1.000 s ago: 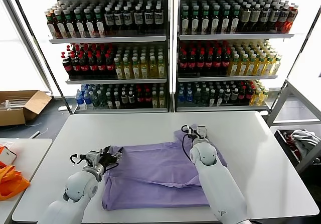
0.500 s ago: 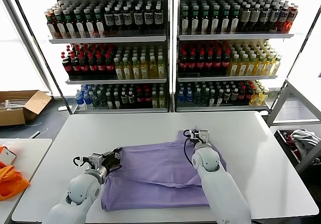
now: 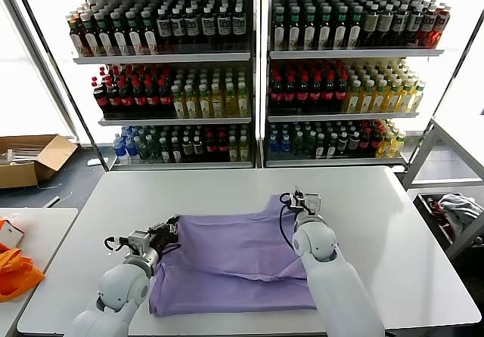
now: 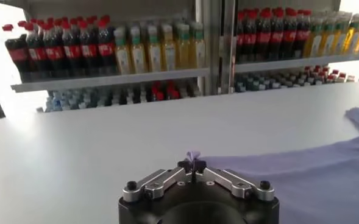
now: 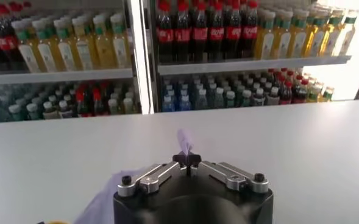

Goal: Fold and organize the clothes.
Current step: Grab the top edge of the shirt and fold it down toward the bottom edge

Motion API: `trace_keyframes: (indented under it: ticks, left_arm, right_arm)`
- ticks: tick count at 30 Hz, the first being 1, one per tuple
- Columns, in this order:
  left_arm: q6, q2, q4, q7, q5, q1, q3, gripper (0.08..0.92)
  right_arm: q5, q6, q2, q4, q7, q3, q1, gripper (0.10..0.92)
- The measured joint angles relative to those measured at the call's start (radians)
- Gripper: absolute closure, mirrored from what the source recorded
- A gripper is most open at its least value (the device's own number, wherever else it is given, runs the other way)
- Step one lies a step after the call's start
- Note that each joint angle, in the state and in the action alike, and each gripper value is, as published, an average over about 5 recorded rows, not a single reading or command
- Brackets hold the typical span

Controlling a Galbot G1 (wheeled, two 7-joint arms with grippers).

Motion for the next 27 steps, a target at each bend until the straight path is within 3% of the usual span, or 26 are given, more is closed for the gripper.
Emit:
trace_keyframes:
  ticks: [27]
  left_arm:
    - [-0.126, -0.028, -0.185, 0.058, 0.146, 0.261, -0.058, 0.916]
  right_arm:
    - [-0.037, 0.032, -0.014, 0.473, 0.033, 0.149, -0.482, 0.914]
